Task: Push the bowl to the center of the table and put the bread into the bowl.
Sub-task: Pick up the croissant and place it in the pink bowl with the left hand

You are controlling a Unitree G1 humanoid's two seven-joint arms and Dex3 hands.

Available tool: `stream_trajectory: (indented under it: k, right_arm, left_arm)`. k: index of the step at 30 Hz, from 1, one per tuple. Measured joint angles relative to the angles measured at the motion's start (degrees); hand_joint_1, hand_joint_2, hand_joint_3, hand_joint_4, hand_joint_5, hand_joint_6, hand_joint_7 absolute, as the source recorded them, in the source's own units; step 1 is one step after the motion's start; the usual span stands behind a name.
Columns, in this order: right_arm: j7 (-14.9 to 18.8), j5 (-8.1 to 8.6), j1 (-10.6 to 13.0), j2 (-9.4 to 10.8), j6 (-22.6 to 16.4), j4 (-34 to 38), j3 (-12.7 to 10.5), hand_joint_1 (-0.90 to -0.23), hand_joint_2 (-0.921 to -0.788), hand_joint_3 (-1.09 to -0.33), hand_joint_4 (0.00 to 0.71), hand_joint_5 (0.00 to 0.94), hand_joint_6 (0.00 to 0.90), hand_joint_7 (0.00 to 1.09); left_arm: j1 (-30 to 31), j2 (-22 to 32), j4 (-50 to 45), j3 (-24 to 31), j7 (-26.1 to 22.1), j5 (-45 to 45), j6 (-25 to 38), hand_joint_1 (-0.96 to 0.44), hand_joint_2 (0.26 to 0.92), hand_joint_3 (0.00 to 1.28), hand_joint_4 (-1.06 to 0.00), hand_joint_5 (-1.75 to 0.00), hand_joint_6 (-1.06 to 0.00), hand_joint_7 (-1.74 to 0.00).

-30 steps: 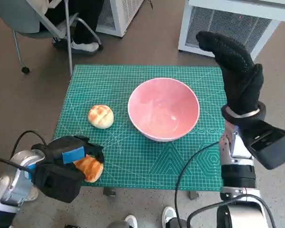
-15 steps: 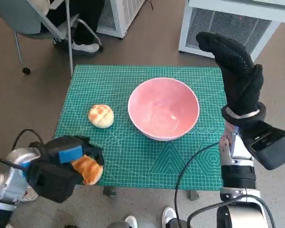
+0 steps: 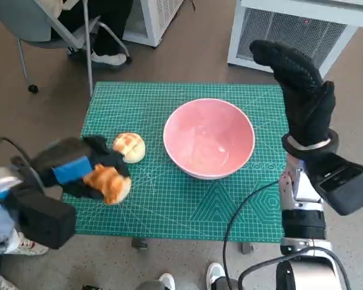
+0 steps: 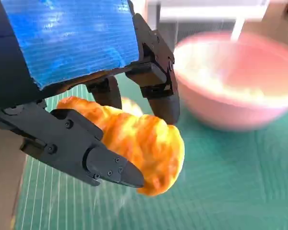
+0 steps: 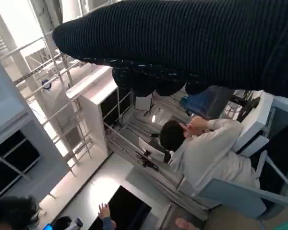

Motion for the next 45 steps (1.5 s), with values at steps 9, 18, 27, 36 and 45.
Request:
stream_trajectory:
  k: [9,18,27,36,45]
  right_arm:
    - [-0.36,-0.16,0.01,0.00,-0.20,-0.01,0.01,-0.548,-0.921,-0.832,0.196,0.081,-0.001,0.51]
    - [-0.61,-0.24,-0.07,0.03,-1.03,0.80,0.16,-0.551,-0.921,-0.823,0.196,0.089,-0.001,0.50]
    - [-0.59,-0.14,-0.01,0.02,-1.27,1.06,0.43,-0.544,-0.921,-0.824,0.193,0.095,-0.001,0.49]
    - [-0.61,-0.12,0.37,-0.08,-1.20,-0.11,0.55,-0.540,-0.921,-0.835,0.185,0.103,-0.001,0.50]
    - [-1.66,-1.20,0.85,-0.10,-1.17,-1.67,0.60,-0.539,-0.921,-0.849,0.176,0.112,-0.001,0.49]
  left_arm:
    - [-6.60,-2.26,-0.93,0.18,0.83,-1.94,2.95,0.00,0.920,0.04,-0.67,-1.06,-0.70,-1.21]
    - [-19.32,-8.05,4.78,-5.71,2.26,0.89,2.38,0.00,0.915,0.04,-0.67,-1.16,-0.72,-1.10]
    - [-32.62,-16.74,21.66,-14.40,4.54,7.88,-0.34,0.00,0.879,0.09,-0.72,-1.22,-0.74,-0.97]
    - [-40.38,-24.45,37.59,-19.63,8.85,13.47,-1.80,0.00,0.905,0.08,-0.68,-1.04,-0.68,-1.24]
    - [-43.48,-28.60,47.72,-21.81,12.89,15.86,-2.41,0.00,0.912,0.09,-0.65,-1.18,-0.65,-1.17]
